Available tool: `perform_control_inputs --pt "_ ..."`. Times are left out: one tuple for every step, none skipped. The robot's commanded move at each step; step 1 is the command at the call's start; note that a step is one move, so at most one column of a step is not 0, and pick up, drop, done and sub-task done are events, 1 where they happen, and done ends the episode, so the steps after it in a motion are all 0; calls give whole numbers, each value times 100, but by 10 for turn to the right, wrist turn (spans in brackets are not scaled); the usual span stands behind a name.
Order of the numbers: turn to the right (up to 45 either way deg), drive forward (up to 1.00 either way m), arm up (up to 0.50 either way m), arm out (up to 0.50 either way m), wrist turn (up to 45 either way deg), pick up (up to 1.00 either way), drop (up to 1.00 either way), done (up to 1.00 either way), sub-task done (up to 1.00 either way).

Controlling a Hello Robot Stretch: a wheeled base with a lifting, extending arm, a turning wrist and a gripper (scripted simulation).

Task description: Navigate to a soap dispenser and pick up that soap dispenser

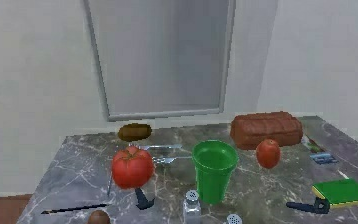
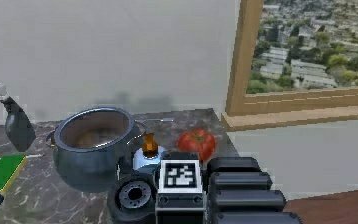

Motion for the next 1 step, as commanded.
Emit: perform_control_inputs --pt "0 0 0 0 0 100 0 0 0"
